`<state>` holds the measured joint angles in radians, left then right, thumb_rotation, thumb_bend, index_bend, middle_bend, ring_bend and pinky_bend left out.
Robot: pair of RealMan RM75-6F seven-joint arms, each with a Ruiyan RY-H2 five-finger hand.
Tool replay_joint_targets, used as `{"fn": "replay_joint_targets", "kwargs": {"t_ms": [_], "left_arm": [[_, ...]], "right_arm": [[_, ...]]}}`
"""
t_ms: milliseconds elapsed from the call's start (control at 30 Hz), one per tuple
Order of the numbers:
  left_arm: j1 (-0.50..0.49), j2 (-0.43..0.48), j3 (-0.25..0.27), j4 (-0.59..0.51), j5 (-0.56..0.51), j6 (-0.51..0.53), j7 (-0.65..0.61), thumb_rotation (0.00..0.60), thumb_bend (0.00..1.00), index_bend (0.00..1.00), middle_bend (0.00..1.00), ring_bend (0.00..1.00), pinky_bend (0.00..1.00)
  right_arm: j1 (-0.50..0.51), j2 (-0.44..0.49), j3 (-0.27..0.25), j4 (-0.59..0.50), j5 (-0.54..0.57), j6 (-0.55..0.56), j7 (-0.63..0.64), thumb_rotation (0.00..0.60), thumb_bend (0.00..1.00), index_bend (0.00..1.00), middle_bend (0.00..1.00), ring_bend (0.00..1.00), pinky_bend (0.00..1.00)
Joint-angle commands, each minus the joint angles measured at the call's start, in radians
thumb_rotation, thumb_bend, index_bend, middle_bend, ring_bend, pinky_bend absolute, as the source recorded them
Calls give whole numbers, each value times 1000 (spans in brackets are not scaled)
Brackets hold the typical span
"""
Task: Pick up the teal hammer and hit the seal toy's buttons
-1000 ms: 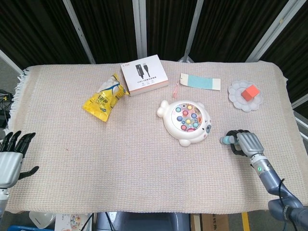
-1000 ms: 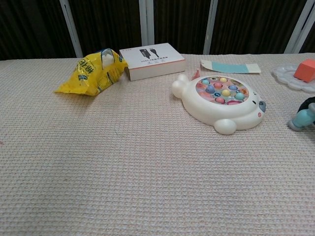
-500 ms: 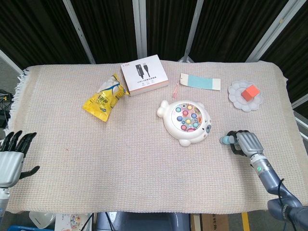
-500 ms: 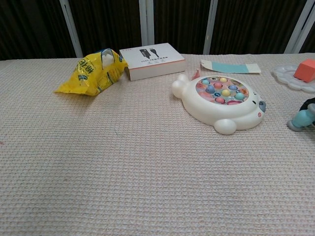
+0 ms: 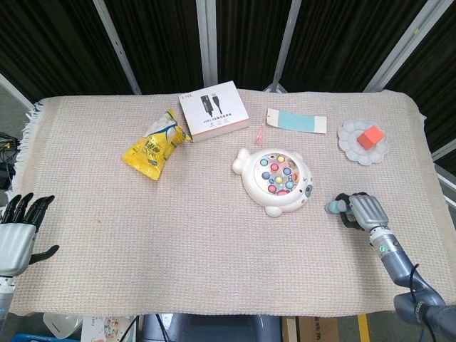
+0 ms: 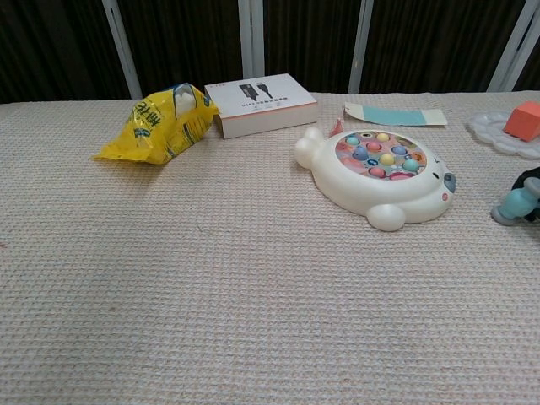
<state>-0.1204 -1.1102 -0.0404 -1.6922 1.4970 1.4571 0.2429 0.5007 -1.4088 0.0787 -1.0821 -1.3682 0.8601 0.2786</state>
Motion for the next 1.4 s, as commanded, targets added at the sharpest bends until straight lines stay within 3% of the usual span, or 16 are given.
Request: {"fn": "replay_joint_targets", "kwargs": {"t_ms": [33, 533, 800, 933, 1100, 1400], "left_arm": [[0, 0, 0, 0, -1, 0, 0, 600, 86, 106, 131, 16, 16], [-1, -4, 1, 3, -2, 1, -3, 600, 86, 111, 131, 12, 16], [-8, -4, 0, 0, 1, -6, 2, 600, 86, 114, 131, 12, 16], [-12, -4, -1, -5, 13, -2, 7, 600, 86, 115, 133, 12, 16], [-13, -7, -3, -7, 19, 5, 9, 600, 86, 117, 137, 12, 16], [-15, -3, -6, -9, 23, 14, 9, 600, 86, 118, 138, 12, 16]], "right_arm": [[-1, -3, 1, 3, -2, 6, 6, 600, 628, 503, 525, 400, 277], [-9, -2, 2, 4, -63, 99, 104, 600, 763, 692, 669, 533, 371], [25, 65, 6, -100, -136, 145, 105, 600, 820, 786, 741, 612, 466], [84, 143, 25, -209, -162, 106, 64, 600, 820, 799, 752, 622, 466], [213, 257, 92, -368, -138, -35, -18, 600, 833, 813, 759, 630, 466], [352, 287, 133, -396, 13, -267, -141, 600, 839, 825, 768, 638, 466]]}}
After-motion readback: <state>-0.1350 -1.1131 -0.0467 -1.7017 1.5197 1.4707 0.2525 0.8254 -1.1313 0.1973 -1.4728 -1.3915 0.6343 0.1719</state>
